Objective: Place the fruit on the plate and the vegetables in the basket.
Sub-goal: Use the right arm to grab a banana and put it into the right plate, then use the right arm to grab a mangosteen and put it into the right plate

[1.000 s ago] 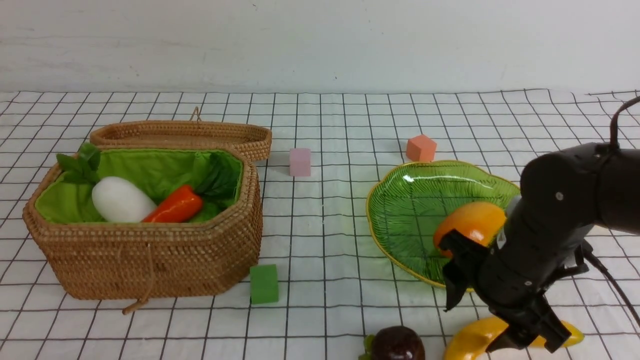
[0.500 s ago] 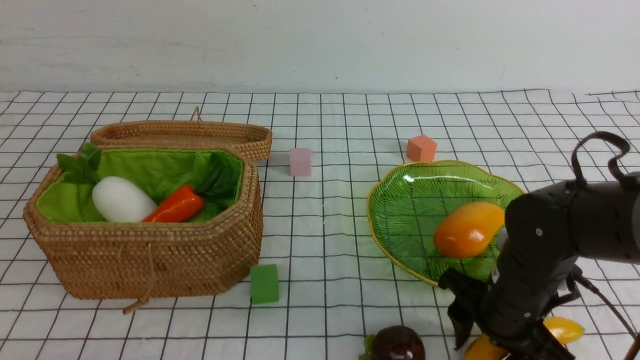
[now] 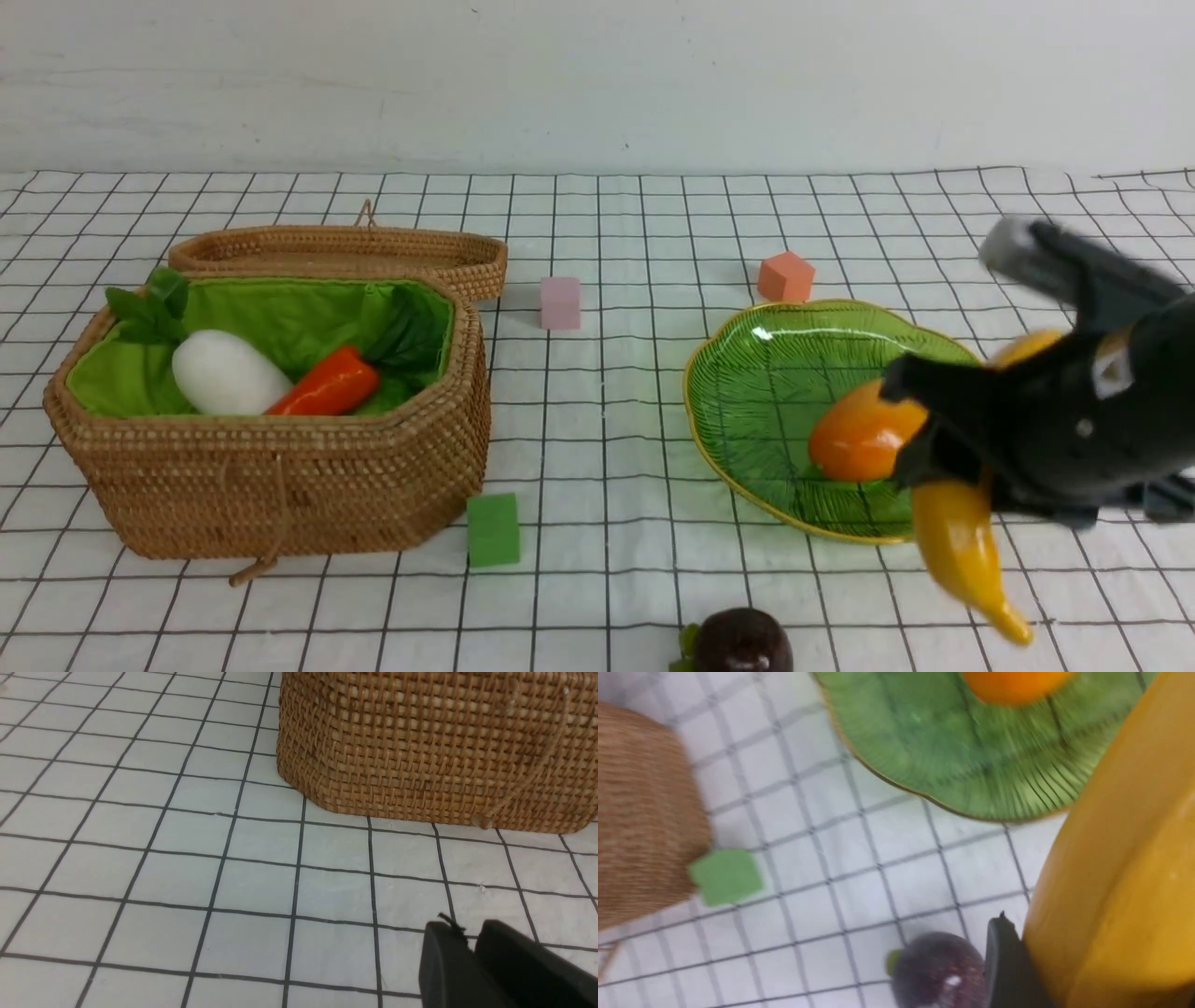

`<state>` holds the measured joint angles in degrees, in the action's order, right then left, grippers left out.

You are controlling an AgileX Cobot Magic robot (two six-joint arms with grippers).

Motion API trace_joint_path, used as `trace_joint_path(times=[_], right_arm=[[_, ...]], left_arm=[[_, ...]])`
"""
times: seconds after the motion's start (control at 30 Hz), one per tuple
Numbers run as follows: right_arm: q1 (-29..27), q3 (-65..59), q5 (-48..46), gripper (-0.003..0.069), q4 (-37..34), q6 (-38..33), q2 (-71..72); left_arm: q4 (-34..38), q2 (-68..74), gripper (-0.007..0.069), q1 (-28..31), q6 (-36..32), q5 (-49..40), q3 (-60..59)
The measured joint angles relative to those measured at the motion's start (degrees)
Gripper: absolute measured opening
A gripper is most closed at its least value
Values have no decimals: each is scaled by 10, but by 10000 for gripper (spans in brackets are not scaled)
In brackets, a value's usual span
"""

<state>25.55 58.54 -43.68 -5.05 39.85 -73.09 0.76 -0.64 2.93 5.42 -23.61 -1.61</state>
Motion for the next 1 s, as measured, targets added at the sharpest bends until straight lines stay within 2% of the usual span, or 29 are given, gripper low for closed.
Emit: trace_joint_path(times=[0.13, 0.23, 0.27, 0.53, 0.63, 0.67, 0.7, 0.77, 0.83, 0.97, 1.0], right_arm=[[-20, 86, 14, 328, 3, -13, -23], [-28, 132, 26, 328, 0, -15, -78], [-29, 173, 40, 328, -10, -15, -135], [-29, 306, 64, 330, -48, 57, -360], [-29, 329, 55, 370, -45, 60, -393], [-29, 343, 52, 433, -42, 60, -407], [-29, 344, 52, 442, -42, 60, -408], [-29, 351, 53, 570, -40, 59, -410], [-29, 354, 51, 654, -40, 59, -407], [-29, 354, 25, 676, -39, 49, -394], [-29, 354, 0, 673, -35, 25, -381]], left_arm=[[0, 0, 92, 0, 0, 0, 0], [0, 0, 92, 0, 0, 0, 0], [0, 0, 92, 0, 0, 0, 0], [0, 0, 92, 0, 0, 0, 0], [0, 0, 92, 0, 0, 0, 0], [0, 0, 92, 0, 0, 0, 0], [0, 0, 92, 0, 0, 0, 0], [0, 0, 92, 0, 0, 0, 0], [0, 0, 92, 0, 0, 0, 0], [0, 0, 92, 0, 0, 0, 0], [0, 0, 92, 0, 0, 0, 0]])
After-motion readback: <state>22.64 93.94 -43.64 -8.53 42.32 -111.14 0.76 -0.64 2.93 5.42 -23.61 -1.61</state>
